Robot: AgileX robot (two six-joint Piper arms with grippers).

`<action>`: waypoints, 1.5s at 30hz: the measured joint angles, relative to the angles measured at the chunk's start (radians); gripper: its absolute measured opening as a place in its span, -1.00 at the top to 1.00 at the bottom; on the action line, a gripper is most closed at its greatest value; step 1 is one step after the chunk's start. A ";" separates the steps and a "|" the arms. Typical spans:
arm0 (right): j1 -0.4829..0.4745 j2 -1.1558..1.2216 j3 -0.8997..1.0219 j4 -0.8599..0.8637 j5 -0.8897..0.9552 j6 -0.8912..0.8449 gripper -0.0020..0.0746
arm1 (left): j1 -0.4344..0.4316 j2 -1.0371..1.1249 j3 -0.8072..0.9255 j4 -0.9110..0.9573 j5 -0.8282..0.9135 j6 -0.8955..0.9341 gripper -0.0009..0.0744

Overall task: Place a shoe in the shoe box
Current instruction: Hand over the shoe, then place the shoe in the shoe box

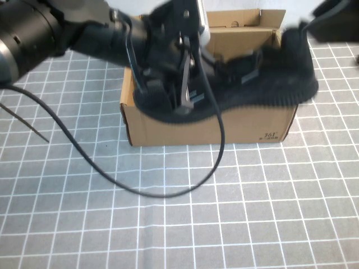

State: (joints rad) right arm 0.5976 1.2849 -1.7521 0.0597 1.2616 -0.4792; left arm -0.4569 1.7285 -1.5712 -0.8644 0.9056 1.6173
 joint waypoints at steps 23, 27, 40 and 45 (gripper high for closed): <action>0.000 -0.476 0.509 -0.144 0.010 0.318 0.99 | 0.000 0.134 -0.143 0.093 -0.080 -0.002 0.93; 0.000 -0.522 0.540 -0.165 0.010 0.350 0.99 | 0.000 0.158 -0.143 0.128 -0.098 -0.004 0.93; 0.000 -0.541 0.549 -0.168 -0.010 0.361 0.99 | 0.000 0.195 -0.146 0.176 -0.035 0.022 0.93; 0.000 -0.541 0.560 -0.168 -0.016 0.363 0.99 | 0.000 0.207 -0.152 0.161 -0.106 0.094 0.93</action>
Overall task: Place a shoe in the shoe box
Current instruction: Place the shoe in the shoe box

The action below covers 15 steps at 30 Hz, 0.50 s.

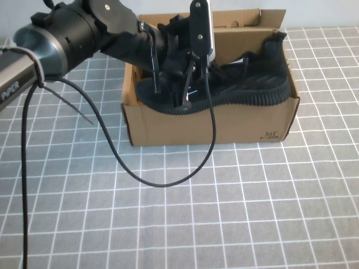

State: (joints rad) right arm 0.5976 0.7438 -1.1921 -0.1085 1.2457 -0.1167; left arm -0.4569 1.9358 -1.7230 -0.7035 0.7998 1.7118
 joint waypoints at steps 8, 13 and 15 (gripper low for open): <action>0.000 0.000 0.000 0.002 0.000 0.002 0.99 | 0.000 0.011 -0.113 -0.013 0.041 -0.010 0.93; 0.000 0.000 0.000 0.002 -0.018 0.002 0.99 | 0.000 0.011 -0.145 -0.029 0.062 -0.013 0.93; 0.000 0.000 0.000 0.002 -0.028 0.002 0.99 | 0.000 0.027 -0.145 -0.015 0.055 -0.005 0.93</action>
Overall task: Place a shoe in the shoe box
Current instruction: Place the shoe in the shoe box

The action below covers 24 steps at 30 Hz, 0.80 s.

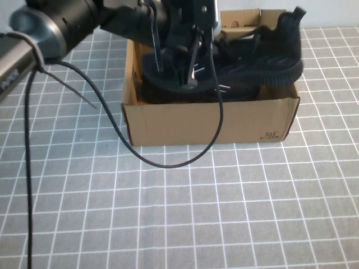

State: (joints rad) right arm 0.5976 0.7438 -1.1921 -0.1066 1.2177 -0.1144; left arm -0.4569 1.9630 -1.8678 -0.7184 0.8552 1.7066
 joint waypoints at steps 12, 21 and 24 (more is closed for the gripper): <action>0.000 0.000 0.019 0.000 0.005 0.000 0.99 | 0.000 0.094 0.000 0.029 -0.043 0.010 0.93; 0.000 0.013 0.040 0.000 -0.001 0.000 0.99 | 0.012 0.104 -0.002 0.024 0.036 -0.001 0.93; 0.000 0.014 0.040 0.004 -0.001 0.000 0.99 | 0.022 0.126 -0.002 0.024 0.044 -0.001 0.93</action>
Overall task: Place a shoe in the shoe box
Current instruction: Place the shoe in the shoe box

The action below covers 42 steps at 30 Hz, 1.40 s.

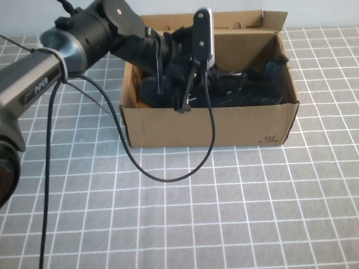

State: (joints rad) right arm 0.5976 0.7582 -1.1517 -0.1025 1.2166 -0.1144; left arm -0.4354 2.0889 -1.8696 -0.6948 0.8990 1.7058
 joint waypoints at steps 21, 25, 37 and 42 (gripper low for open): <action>0.000 0.002 0.000 0.015 -0.051 0.000 0.99 | 0.006 0.117 0.000 -0.084 -0.027 0.043 0.93; 0.000 0.002 0.000 0.015 -0.051 0.000 0.99 | 0.006 0.118 -0.001 -0.084 -0.027 0.043 0.93; 0.000 0.002 0.000 0.019 -0.050 0.000 0.99 | 0.006 0.076 -0.004 -0.070 -0.044 -0.116 -0.19; 0.000 0.002 0.000 0.019 -0.046 0.000 0.99 | 0.006 -0.031 -0.010 -0.038 -0.023 -0.244 -0.34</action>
State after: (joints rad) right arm 0.5976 0.7605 -1.1517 -0.0839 1.1707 -0.1144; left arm -0.4292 2.0577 -1.8797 -0.7327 0.8762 1.4615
